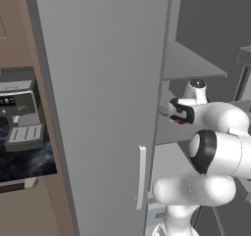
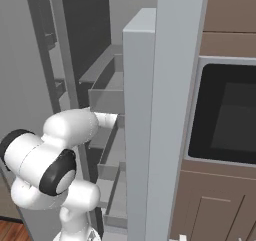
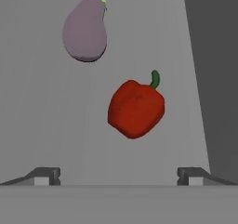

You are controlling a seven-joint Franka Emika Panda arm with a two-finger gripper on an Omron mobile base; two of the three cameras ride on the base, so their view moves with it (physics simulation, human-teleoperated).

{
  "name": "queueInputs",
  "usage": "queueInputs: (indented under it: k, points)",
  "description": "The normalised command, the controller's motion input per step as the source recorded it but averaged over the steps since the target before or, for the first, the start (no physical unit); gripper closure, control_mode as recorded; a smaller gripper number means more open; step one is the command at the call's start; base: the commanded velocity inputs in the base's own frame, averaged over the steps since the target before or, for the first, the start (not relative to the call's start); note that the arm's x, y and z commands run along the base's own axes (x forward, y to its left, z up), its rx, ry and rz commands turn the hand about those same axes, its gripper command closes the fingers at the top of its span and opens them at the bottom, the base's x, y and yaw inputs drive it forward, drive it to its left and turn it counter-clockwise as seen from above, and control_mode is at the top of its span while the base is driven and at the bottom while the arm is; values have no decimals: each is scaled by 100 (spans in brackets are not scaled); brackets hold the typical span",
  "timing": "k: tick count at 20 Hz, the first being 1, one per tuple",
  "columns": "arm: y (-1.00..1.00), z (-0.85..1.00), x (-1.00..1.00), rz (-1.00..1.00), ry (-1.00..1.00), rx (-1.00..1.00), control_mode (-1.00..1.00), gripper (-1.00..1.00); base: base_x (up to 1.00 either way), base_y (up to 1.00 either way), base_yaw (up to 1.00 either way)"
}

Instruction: Take the bell pepper, eggplant, and eggplant from the freezer and place them in the bowl on the counter.

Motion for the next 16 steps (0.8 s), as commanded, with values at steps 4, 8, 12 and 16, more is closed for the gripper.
queueInputs:
  k: [4,8,12,16]
  points:
    - [-15,-17,21,0,0,0,-100,-100,0,0,0]
    - [-11,-18,28,0,2,0,-100,-100,0,0,0]
    - [-1,-11,29,0,0,0,-100,-100,0,0,0]
    - [0,-19,20,0,0,0,-100,-100,0,0,0]
